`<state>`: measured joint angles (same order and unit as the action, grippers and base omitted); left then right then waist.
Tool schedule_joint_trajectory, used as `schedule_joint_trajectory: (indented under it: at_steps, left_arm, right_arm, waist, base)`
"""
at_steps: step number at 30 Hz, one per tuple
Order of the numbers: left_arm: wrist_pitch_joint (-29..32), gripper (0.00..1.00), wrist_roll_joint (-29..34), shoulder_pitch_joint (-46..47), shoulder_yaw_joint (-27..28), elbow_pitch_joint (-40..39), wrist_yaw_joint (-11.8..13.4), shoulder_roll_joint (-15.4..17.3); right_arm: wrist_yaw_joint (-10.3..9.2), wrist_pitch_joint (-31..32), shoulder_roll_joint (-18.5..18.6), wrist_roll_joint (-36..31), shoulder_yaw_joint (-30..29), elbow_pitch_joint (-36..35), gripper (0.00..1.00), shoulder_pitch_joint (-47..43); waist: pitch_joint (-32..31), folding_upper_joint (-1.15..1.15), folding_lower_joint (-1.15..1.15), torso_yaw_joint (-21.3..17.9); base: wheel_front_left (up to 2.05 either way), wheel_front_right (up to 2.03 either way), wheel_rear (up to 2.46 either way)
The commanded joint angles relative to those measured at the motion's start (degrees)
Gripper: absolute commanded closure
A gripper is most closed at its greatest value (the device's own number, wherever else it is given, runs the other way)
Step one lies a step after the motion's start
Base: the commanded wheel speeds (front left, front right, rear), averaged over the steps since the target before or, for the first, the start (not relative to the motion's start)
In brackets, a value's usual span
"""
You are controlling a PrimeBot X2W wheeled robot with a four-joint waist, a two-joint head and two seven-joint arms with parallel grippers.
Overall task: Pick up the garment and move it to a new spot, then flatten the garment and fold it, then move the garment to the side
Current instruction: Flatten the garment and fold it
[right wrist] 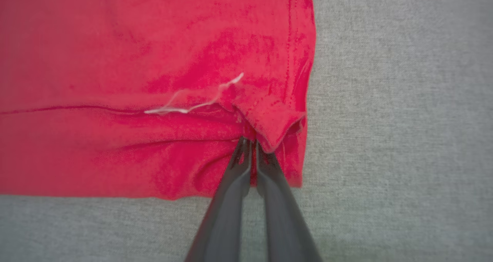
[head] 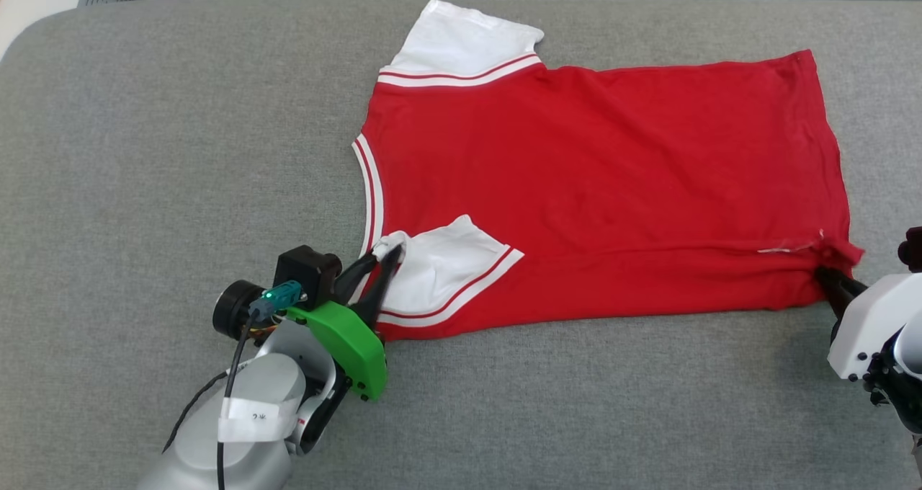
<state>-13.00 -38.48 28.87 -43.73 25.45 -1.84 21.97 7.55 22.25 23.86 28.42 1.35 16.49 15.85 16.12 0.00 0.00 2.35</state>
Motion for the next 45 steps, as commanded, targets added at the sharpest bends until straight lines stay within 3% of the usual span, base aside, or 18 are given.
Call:
schedule_joint_trajectory:
  at_steps: [1,9,21,28,34,38,45]
  left_arm:
    - [-0.39,0.00,-0.14,1.26,0.22,0.82,0.23,-0.65]
    - [-1.48,0.00,-1.78,-0.50,2.62,1.31,1.23,-2.30]
    - [-0.69,0.00,-6.20,-10.27,9.00,-9.34,8.04,-2.54]
    - [9.45,0.00,-8.84,-15.21,8.13,-17.48,14.61,-0.49]
    - [19.49,0.00,-5.95,-14.26,5.21,-19.93,20.76,3.30]
    - [24.03,0.00,-4.96,-13.87,4.38,-21.18,24.83,4.11]
    - [26.41,0.00,-4.48,-12.87,4.39,-21.15,27.68,4.21]
  right_arm:
    - [-0.06,-1.28,0.21,-0.92,0.18,0.40,0.00,1.04]
    - [-0.06,-5.86,0.63,-1.16,1.55,-0.34,0.00,0.47]
    - [-0.06,-8.27,1.90,-2.99,0.63,-10.24,0.00,-6.87]
    - [-0.06,-1.56,1.60,-2.47,-0.96,-17.40,0.00,-11.25]
    - [-0.06,4.56,1.13,-3.71,-2.62,-21.98,0.00,-12.51]
    - [-0.06,8.36,0.37,-4.44,-3.49,-23.93,0.00,-13.03]
    - [-0.06,9.91,-0.57,-4.88,-4.17,-26.72,0.00,-12.79]
  waist:
    - [-1.01,0.00,0.00,0.33]
    - [-5.12,0.00,0.00,0.39]
    - [-9.26,0.00,0.00,0.06]
    - [-8.12,0.00,0.00,-0.58]
    - [-6.20,0.00,0.00,-1.02]
    - [-5.05,0.00,0.00,-1.46]
    - [-3.14,0.00,0.00,-2.27]
  base:
    - [0.00,0.00,0.00]
    - [0.00,0.00,0.00]
    - [0.00,0.00,0.00]
    - [0.00,0.00,0.00]
    - [0.00,0.00,0.00]
    - [0.00,0.00,0.00]
    - [0.00,0.00,0.00]
